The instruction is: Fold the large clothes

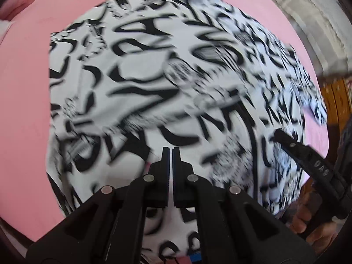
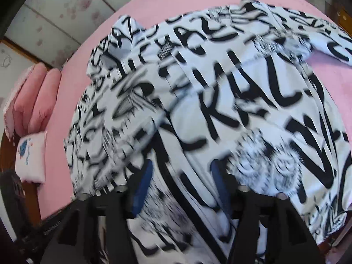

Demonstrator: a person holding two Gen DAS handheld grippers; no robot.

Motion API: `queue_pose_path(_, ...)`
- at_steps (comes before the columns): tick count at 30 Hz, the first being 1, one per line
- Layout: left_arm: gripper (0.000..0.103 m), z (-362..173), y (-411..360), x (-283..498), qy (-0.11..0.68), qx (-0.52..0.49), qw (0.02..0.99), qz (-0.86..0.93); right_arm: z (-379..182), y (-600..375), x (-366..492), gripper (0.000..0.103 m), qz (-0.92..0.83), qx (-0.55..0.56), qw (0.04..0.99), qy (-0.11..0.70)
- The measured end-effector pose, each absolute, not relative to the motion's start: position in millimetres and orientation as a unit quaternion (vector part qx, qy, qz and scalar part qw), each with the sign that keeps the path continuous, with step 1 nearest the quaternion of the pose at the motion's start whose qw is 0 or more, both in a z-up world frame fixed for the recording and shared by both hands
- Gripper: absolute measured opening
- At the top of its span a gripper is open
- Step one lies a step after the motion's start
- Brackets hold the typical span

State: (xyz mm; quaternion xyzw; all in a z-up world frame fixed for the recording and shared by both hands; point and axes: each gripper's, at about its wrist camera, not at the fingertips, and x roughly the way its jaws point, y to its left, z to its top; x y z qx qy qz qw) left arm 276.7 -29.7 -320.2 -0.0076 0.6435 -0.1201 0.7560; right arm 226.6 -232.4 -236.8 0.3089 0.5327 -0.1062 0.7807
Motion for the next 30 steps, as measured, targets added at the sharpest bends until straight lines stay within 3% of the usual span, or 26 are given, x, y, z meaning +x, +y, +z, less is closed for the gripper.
queue_pose_path(8, 0.000, -313.7, -110.7, 238.4, 0.669, 0.012, 0.735, -0.106, -242.0, -281.1, 171.7, 0.065, -0.082, 0.352, 0.745, 0.560)
queue_pose_path(17, 0.004, -285.4, -245.6, 231.5, 0.674, 0.005, 0.726, -0.137, -222.4, -408.8, 121.5, 0.068, -0.108, 0.422, 0.717, 0.545)
queue_pose_path(18, 0.011, -281.4, -263.1, 232.8, 0.671, 0.008, 0.727, -0.145, -222.7, -431.4, 115.2, 0.068, -0.119, 0.435, 0.711, 0.539)
queue_pose_path(21, 0.058, -267.0, -310.2, 239.0, 0.660, 0.007, 0.734, -0.161, -229.8, -482.0, 101.8, 0.072, -0.143, 0.473, 0.687, 0.533)
queue_pose_path(22, 0.062, -263.1, -321.6, 242.6, 0.654, 0.007, 0.738, -0.164, -234.6, -499.9, 97.1, 0.072, -0.151, 0.488, 0.677, 0.531)
queue_pose_path(30, 0.063, -255.1, -418.1, 253.8, 0.655, 0.031, 0.727, -0.205, -253.9, -637.9, 69.0, 0.072, -0.226, 0.576, 0.646, 0.448)
